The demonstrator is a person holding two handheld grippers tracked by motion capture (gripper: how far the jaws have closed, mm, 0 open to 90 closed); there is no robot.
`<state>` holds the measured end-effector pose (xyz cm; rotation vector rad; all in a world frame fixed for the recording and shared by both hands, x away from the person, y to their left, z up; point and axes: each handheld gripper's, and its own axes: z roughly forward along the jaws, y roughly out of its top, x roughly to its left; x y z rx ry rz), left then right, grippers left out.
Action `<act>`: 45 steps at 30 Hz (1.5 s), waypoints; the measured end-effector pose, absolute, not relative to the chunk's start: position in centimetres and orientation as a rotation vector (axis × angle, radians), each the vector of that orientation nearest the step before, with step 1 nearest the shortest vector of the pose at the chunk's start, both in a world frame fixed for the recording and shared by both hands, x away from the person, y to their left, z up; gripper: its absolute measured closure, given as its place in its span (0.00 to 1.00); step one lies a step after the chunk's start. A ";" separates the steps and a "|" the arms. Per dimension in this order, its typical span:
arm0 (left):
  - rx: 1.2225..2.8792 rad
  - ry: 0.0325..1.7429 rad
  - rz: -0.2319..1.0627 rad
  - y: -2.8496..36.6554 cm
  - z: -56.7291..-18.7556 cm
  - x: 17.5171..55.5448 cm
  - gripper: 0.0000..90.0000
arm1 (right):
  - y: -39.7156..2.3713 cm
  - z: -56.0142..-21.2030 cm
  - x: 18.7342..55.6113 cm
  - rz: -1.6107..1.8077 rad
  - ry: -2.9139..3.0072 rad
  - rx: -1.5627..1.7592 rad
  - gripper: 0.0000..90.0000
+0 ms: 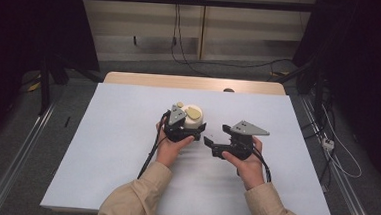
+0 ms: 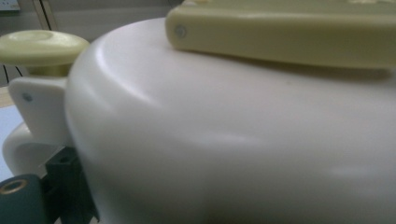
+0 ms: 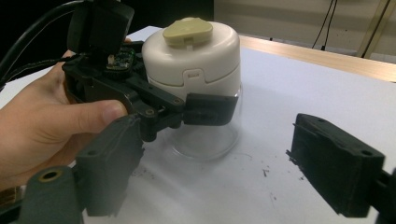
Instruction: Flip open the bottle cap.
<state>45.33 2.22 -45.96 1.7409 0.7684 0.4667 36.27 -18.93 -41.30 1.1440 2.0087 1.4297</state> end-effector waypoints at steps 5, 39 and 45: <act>1.735 0.771 0.466 2.2 -46.0 45.3 0.06 | -18.7 -40.9 36.6 1.422 2.005 1.135 0.29; 1.734 0.775 0.467 2.1 -46.0 45.3 0.06 | -17.6 -39.6 38.7 1.433 2.068 1.094 0.99; 1.739 0.774 0.469 2.2 -46.0 45.3 0.06 | -17.0 -39.3 39.0 1.411 2.095 1.085 1.00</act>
